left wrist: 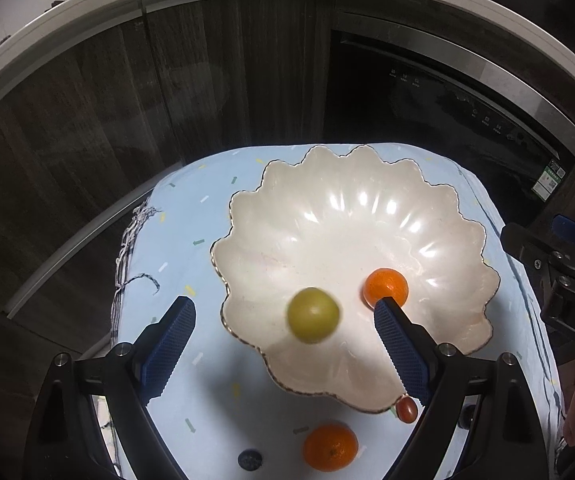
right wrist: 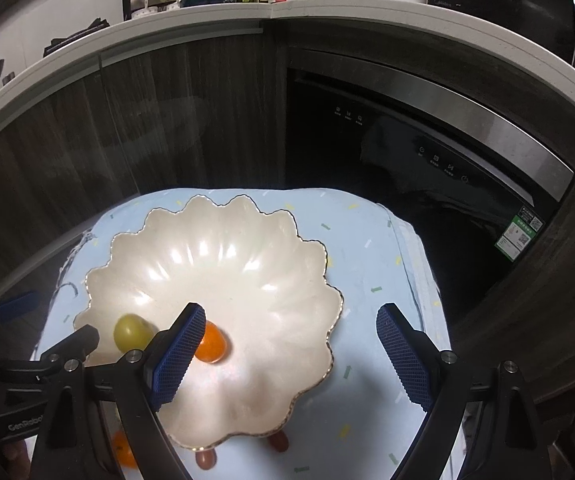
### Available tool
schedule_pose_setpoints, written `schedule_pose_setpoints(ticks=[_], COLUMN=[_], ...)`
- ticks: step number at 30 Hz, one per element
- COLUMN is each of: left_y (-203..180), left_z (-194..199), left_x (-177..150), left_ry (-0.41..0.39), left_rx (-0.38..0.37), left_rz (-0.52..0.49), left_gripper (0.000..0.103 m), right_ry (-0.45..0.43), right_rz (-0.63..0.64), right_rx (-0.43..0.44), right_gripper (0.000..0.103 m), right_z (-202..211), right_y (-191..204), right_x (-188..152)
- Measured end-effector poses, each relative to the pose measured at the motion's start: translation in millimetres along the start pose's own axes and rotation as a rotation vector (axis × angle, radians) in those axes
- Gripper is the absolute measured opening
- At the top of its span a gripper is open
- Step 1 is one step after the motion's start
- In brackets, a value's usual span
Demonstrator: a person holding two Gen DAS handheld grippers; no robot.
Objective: Organize fruits
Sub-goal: 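Open the left tool and right tool, dropping both fruits into the bowl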
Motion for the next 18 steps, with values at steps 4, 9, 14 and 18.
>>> schedule_pose_setpoints(ticks=[4,9,14,18], left_y=[-0.5,-3.5,-5.7,-6.9], left_z=[6.5,12.7,18.1,20.9], left_x=[-6.3,-17.3,-30.6,-39.9], left_ry=[-0.002,-0.005,-0.011,-0.016], left_rx=[0.006,0.014,0.014,0.011], left_rz=[0.0,-0.021,-0.039,-0.037], left_gripper=[0.092,0.092,0.092,0.092], right_ry=[-0.007,-0.018,-0.033,-0.036], right_rz=[-0.005,-0.001,0.013,0.023], right_rx=[0.006,0.013,0.01,0.009], right_gripper=[0.088,0.088,0.088,0.088], right_z=[6.7,17.1,26.9,31.9], right_y=[-1.1,0.5,2.8,4.2], right_x=[-4.2,-13.6,-24.8,-34.0])
Point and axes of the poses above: each gripper's, at about its wrist camera, not at the fingertips, and z roughly against the way its jaws point, y to its left, x to its top, the point moved 3 cm from there along -z, roughly the way its jaws point, and after that the axes turned 7 degrees about z, right-handed, at the moved point
